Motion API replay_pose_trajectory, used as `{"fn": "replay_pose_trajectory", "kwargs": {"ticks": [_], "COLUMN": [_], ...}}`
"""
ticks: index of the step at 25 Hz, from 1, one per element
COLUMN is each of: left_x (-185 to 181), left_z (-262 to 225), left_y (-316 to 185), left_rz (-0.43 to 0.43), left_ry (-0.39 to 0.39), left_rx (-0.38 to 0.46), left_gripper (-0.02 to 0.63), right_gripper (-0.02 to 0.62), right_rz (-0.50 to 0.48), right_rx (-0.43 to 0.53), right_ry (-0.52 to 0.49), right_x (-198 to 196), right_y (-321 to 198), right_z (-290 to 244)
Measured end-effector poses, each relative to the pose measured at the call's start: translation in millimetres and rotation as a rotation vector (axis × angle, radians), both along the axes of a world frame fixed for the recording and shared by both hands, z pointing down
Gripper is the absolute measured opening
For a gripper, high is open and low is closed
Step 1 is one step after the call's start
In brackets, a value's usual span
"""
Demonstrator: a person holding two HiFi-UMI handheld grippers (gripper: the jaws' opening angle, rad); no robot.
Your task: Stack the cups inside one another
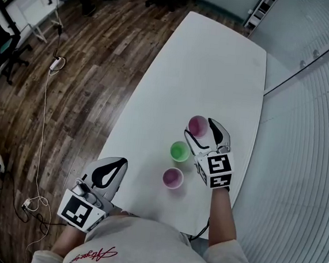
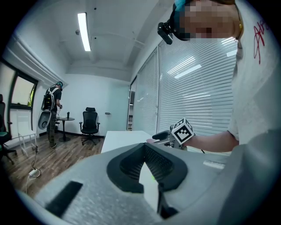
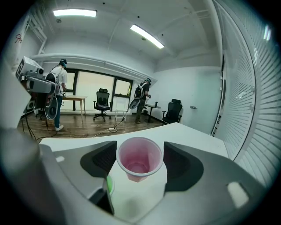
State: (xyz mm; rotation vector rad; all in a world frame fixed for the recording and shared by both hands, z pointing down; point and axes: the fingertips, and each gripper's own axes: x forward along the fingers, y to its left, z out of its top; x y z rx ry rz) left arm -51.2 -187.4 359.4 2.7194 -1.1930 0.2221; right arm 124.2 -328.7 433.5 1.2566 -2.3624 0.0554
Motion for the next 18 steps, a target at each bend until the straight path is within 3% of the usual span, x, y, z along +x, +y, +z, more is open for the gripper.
{"fn": "replay_pose_trajectory", "kwargs": {"ticks": [18], "left_x": [-6.5], "left_z": [-1.0], "left_y": [27.3], "left_rz": [0.037], "left_ry": [0.004], "left_rx": [0.014], "left_gripper": [-0.005], "right_gripper": [0.336], "right_rz": [-0.003], "right_rx": [0.036], "right_ry": [-0.001], "right_x": [-15.2], "right_y": [49.2], "right_z": [-27.3]}}
